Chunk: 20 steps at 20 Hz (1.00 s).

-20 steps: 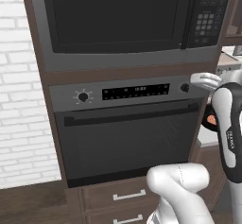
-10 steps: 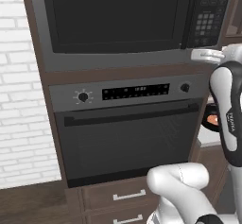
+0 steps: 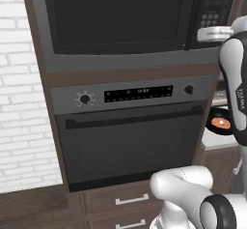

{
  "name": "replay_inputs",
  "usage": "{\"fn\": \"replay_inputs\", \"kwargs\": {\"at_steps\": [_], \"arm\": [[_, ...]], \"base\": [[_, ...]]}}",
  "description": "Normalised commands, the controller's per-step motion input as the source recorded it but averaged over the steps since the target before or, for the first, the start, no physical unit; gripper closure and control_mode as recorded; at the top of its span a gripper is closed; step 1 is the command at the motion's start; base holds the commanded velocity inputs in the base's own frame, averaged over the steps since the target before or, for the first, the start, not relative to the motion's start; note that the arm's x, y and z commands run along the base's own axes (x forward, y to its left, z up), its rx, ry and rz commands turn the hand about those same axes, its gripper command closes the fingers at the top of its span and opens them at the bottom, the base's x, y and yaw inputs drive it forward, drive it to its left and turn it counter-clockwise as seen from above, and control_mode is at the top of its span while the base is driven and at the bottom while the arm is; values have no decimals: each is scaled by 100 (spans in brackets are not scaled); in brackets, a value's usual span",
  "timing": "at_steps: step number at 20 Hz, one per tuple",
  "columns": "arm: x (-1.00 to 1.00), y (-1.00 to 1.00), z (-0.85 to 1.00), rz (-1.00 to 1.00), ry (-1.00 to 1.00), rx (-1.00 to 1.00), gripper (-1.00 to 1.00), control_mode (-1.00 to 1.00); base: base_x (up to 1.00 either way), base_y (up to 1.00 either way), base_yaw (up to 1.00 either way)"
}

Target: Open the microwave, place the bowl with waffle inside the microwave, then close the microwave door and turn it on.

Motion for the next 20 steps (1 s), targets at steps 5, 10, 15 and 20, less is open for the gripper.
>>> {"fn": "replay_inputs", "kwargs": {"at_steps": [5,10,15,20], "arm": [[16,8,0,0,0,-2,-100,-100],[31,22,0,0,0,0,-100,-100],[39,7,0,0,2,0,-100,-100],[47,0,0,0,3,0,-100,-100]], "base": [[0,0,0],[0,0,0],[0,0,0],[0,0,0]]}}
